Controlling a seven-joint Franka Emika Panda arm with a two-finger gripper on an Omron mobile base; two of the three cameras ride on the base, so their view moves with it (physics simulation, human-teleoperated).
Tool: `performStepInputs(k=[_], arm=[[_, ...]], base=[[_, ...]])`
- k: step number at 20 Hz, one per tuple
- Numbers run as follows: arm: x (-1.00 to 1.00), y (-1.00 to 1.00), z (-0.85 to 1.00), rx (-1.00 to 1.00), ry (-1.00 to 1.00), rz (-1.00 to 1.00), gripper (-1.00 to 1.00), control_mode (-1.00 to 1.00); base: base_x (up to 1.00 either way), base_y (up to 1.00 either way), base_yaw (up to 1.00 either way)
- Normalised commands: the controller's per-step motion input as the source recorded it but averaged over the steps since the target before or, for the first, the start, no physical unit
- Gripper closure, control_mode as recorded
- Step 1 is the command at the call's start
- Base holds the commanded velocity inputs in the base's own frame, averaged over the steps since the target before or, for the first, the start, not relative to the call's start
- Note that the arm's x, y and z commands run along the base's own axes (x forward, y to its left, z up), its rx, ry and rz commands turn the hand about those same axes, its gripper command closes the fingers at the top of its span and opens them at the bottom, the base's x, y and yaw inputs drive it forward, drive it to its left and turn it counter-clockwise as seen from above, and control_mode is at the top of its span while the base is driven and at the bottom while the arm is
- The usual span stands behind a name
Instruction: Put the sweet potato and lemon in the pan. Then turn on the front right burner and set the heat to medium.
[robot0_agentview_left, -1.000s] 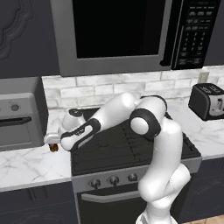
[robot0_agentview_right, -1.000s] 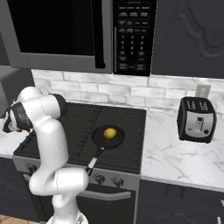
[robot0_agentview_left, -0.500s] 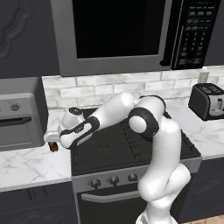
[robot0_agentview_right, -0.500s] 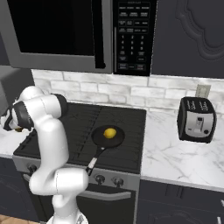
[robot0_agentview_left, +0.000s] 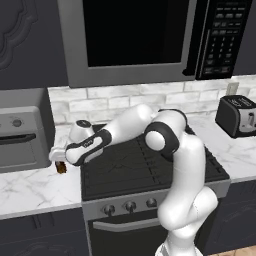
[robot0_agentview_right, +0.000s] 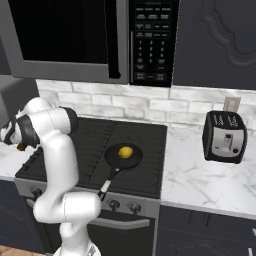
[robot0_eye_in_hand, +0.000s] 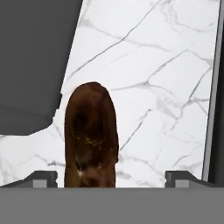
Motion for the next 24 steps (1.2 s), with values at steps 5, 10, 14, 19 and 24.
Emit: performStepInputs(k=[5,10,14,19,24], arm=[[0.23,0.08,-0.27,0.00,0.02,0.00,-1.00,-1.00],[0.00,0.16,-0.02,0.00,0.00,0.00,-1.00,-1.00],[-0.06,0.03,-0.27,0.00,0.00,0.01,-1.00,-1.00],[-0.10,0.00,-0.56,0.00,0.00,0.00,-1.00,-1.00],[-0.01,0.00,-0.60,0.00,0.00,0.00,-1.00,-1.00]], base=[[0.00,0.00,0.00],[0.00,0.00,0.00],[0.00,0.00,0.00],[0.00,0.00,0.00],[0.00,0.00,0.00]])
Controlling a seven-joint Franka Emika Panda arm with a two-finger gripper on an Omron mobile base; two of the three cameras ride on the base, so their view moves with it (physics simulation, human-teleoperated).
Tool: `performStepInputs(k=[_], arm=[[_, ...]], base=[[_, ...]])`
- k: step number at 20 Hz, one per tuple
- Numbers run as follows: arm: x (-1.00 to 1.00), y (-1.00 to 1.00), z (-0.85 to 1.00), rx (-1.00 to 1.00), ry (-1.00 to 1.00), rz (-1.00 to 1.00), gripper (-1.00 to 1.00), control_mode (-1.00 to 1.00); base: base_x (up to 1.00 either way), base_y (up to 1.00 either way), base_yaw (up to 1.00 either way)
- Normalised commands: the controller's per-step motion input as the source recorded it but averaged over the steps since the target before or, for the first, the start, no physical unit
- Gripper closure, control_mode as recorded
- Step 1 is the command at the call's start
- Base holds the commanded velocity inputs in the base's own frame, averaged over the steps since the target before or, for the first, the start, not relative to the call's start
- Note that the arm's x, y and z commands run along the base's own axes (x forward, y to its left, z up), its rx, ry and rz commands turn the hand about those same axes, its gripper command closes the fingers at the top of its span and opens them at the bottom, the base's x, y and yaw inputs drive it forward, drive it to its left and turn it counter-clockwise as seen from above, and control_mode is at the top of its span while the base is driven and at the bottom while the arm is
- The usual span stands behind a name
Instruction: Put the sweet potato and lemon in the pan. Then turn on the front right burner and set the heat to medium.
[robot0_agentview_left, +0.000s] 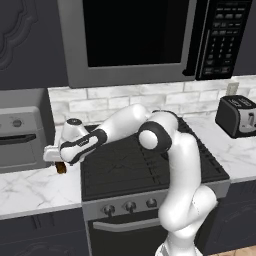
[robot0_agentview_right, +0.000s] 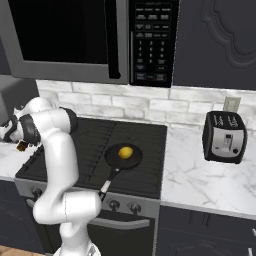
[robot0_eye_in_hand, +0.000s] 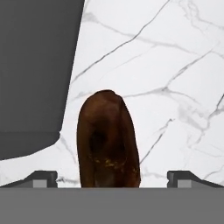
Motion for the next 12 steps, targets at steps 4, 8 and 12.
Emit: performStepInputs(k=[4,8,12], arm=[[-0.10,0.00,-0.65,0.00,0.00,0.00,-1.00,-1.00],[-0.11,0.00,-0.56,-0.04,0.00,0.00,-1.00,-1.00],[-0.12,0.00,-0.43,-0.11,-0.02,0.00,-1.00,-1.00]], base=[[0.00,0.00,0.00],[0.00,0.00,0.00],[0.00,0.00,0.00]])
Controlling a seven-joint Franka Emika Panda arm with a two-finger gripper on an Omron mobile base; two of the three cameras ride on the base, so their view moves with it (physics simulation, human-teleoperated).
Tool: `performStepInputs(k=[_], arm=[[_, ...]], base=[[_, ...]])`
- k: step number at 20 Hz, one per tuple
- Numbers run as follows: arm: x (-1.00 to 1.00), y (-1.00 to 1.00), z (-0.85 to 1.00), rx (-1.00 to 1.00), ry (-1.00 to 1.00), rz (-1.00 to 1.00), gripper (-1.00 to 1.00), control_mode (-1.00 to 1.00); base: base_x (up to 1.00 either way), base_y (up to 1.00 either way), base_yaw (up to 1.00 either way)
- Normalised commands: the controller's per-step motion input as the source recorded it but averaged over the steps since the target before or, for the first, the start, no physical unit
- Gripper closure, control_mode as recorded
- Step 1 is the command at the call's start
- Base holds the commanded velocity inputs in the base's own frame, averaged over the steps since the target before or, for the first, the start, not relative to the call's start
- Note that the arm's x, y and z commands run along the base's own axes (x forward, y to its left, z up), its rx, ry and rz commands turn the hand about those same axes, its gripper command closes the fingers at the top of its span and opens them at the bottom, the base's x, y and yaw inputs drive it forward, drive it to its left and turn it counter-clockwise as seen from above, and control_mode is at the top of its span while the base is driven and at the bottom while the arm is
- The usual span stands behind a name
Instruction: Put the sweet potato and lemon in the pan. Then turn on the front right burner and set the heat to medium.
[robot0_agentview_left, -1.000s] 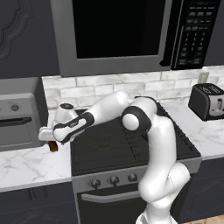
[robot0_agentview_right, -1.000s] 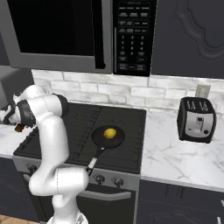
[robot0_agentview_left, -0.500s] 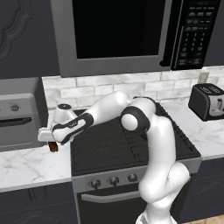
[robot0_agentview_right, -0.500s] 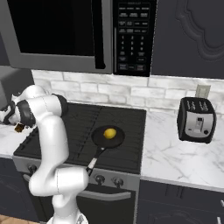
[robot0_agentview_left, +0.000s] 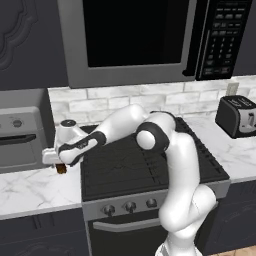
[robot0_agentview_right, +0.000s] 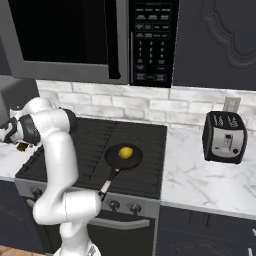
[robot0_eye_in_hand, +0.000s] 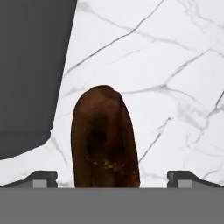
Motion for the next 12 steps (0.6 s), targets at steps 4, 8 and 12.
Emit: performStepInputs(k=[4,8,12], arm=[[-0.08,0.00,-0.34,-0.14,0.00,0.00,-1.00,-1.00],[-0.02,0.00,-0.34,-0.13,0.00,0.00,-1.00,-1.00],[0.00,-0.01,-0.17,-0.06,0.00,0.00,-1.00,-1.00]], base=[[0.00,0.00,0.00],[0.00,0.00,0.00],[0.00,0.00,0.00]])
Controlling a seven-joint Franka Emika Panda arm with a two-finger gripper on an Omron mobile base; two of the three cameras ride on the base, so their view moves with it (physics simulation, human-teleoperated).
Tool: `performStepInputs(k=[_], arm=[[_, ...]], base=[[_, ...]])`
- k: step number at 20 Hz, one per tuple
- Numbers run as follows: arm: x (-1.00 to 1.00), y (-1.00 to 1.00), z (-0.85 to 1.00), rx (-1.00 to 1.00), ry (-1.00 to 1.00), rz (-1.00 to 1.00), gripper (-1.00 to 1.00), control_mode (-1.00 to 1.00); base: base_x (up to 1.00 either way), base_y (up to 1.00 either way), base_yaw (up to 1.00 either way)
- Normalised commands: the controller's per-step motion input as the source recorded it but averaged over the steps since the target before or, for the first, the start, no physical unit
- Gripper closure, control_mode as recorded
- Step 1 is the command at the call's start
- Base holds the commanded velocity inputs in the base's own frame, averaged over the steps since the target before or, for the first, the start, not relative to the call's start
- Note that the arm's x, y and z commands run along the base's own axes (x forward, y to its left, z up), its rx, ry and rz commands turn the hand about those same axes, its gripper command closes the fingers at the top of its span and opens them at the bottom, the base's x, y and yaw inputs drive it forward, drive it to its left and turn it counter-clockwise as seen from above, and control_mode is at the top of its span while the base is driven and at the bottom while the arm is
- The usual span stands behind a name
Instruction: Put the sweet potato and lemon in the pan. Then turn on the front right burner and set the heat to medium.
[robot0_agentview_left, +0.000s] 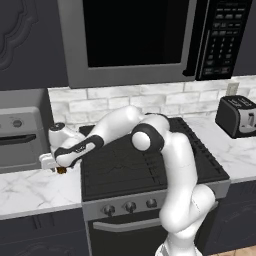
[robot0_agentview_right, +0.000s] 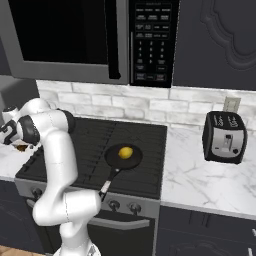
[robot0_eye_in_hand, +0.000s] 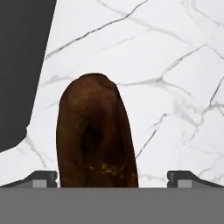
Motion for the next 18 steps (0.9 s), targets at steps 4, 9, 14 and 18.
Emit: performStepInputs(k=[4,9,14,18], arm=[[0.03,-0.04,0.00,0.00,0.00,-0.02,1.00,-1.00],[0.00,0.00,0.00,0.00,0.00,0.00,1.00,-1.00],[-0.14,0.00,0.10,0.00,-0.09,0.00,1.00,-1.00],[-0.71,0.00,0.61,0.00,-0.19,0.01,1.00,-1.00]], base=[[0.00,0.00,0.00],[0.00,0.00,0.00],[0.00,0.00,0.00],[0.00,0.00,0.00]])
